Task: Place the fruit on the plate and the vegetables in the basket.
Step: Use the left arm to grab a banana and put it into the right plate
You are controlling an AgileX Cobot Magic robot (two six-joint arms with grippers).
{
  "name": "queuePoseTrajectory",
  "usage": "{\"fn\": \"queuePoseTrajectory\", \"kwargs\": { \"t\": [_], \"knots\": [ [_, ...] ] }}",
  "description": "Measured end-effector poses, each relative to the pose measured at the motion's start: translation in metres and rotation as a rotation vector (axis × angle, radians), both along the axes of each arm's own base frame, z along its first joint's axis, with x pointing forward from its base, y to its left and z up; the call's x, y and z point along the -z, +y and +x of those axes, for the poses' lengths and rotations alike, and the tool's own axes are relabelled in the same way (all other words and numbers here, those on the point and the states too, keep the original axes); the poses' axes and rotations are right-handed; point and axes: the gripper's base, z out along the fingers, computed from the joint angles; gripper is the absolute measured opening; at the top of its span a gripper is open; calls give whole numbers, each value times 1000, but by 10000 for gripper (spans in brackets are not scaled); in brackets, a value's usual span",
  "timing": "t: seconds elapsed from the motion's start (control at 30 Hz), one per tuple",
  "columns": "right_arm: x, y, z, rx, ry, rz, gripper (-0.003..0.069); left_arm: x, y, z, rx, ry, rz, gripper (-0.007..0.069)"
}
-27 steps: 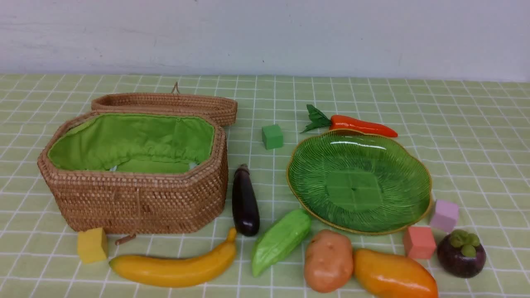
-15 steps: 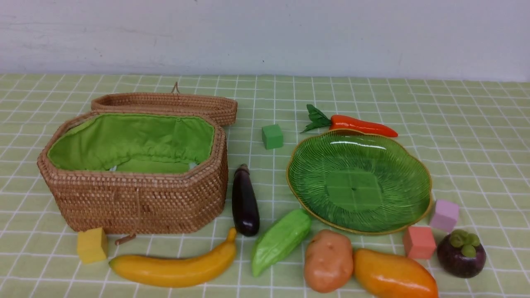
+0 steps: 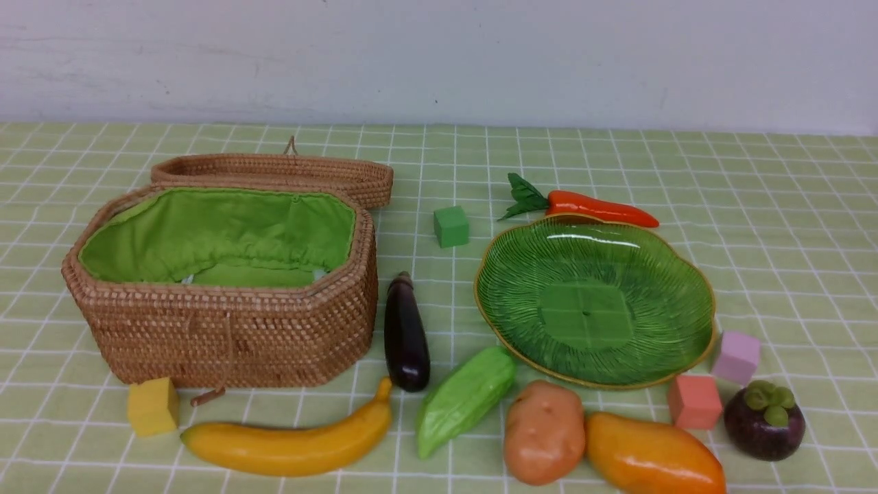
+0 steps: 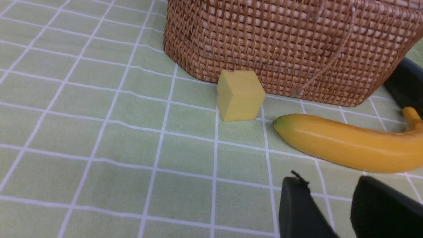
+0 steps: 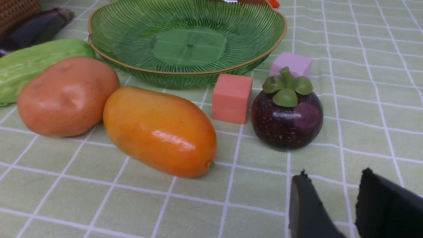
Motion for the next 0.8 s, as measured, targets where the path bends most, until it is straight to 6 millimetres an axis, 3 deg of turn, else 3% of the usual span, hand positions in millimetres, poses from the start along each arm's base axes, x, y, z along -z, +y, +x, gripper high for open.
{"fn": "queuePoseTrajectory", "kwargs": {
  "t": [0.17,0.3,0.37,0.47,0.57,0.67,0.8],
  "knots": [
    [0,0,0,0,0,0,240,-8,0,2,-19,-85,-83,237],
    [0,0,0,0,0,0,240,-18,-2,4,-65,-158,-409,237],
    [0,0,0,0,0,0,240,-28,0,5,-118,-241,-705,237],
    [0,0,0,0,0,0,240,-34,4,5,-163,-306,-906,237],
    [0,0,0,0,0,0,240,-40,11,4,-211,-387,-1008,237],
    [0,0,0,0,0,0,240,-42,14,4,-233,-431,-998,231],
    [0,0,0,0,0,0,240,-59,1,1,-106,-339,-888,136]
  ]
}}
